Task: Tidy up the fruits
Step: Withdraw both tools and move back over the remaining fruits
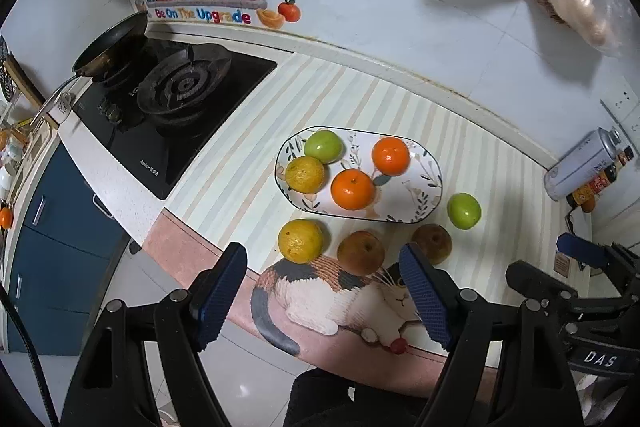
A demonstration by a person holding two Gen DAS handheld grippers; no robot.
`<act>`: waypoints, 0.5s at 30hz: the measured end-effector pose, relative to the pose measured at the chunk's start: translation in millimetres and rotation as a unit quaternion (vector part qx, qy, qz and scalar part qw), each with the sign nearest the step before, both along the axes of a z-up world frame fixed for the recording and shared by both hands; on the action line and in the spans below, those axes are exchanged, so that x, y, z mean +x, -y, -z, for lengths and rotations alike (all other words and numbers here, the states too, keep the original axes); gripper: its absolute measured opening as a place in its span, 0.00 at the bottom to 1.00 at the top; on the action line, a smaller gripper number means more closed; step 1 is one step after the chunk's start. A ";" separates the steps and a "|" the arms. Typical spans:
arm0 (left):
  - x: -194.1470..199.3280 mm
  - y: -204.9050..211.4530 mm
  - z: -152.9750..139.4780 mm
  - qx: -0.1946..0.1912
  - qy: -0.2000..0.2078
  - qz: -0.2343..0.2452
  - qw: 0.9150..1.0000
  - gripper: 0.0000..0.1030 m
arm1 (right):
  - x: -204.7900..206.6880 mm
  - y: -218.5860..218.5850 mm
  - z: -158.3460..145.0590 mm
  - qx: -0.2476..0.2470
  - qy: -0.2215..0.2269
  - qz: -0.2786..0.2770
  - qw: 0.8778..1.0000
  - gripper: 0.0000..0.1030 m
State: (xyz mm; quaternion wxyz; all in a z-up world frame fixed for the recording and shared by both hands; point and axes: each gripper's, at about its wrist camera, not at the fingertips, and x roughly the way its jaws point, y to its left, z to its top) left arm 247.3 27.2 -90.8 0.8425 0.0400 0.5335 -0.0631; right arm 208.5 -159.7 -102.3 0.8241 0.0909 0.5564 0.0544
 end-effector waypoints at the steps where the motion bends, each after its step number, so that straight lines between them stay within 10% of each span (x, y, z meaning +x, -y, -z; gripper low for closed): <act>1: -2.7 0.3 -2.2 -0.002 0.001 0.000 1.000 0.75 | -1.6 0.4 -3.4 0.001 0.002 0.000 1.000 0.91; 15: 2.2 -11.7 1.7 -0.015 -0.005 -0.025 1.000 0.75 | 6.3 8.2 21.7 0.030 -0.018 0.019 0.999 0.91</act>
